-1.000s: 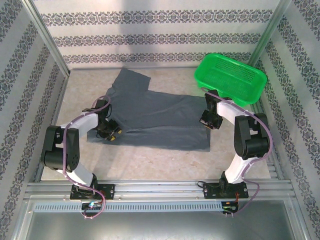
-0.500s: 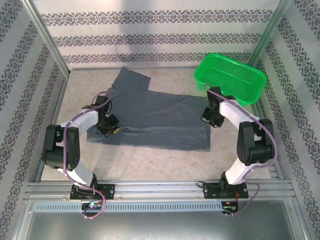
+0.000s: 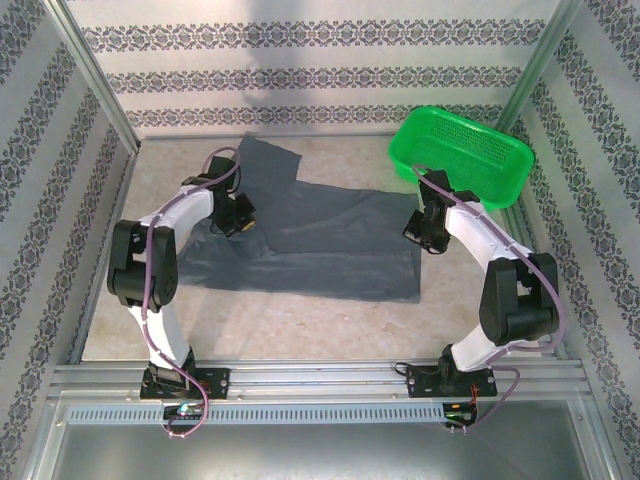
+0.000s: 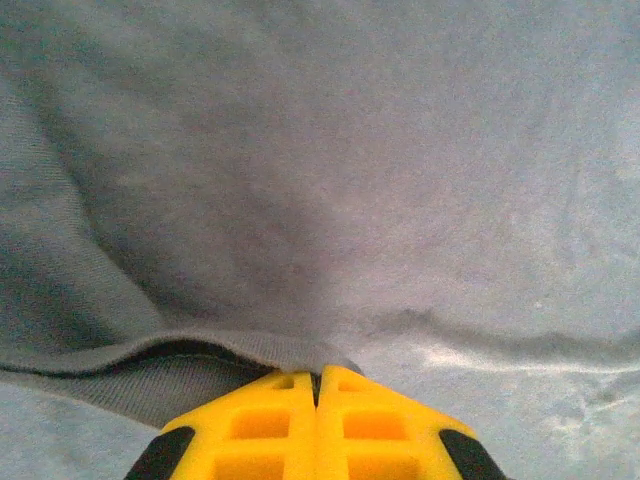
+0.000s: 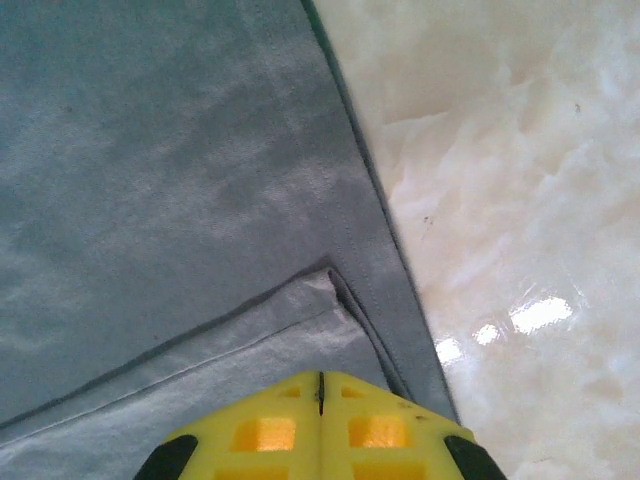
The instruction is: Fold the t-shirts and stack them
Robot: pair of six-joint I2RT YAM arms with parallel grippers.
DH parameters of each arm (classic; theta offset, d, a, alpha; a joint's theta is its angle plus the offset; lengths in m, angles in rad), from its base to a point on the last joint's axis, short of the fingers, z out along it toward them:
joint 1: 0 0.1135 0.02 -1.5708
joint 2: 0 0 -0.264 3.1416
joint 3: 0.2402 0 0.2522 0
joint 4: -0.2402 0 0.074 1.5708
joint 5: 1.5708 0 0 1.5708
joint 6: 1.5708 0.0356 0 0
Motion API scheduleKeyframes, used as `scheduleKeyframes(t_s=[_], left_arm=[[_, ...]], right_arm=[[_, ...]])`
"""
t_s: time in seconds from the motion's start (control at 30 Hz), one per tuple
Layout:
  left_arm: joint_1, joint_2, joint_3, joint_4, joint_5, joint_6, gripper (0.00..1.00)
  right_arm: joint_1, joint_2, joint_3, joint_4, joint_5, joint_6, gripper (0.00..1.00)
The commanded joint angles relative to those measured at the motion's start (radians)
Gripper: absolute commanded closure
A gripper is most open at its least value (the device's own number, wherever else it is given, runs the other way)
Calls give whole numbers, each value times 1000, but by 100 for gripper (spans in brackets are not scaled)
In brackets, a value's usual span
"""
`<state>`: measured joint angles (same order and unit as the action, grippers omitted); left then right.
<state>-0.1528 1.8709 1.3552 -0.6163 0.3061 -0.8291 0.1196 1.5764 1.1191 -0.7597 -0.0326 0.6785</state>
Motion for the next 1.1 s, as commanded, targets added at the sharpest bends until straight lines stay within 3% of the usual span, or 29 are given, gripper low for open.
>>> scheduleKeyframes(t_s=[0.0,1.0,1.03,1.07], left_arm=[[-23,33,51,-54,-18,54,100],[-140,270,362,-213,-87,352,100],[-141,276,366,-220,-88,354,94],[-142,274,364,-222,-92,359,80]], right_arm=[[-3,-31,-14,-29,-20,15,95],[40,7,-64,-16,-79,48,96],[41,7,-64,-15,-81,49,96],[41,7,-66,-16,-84,52,95]])
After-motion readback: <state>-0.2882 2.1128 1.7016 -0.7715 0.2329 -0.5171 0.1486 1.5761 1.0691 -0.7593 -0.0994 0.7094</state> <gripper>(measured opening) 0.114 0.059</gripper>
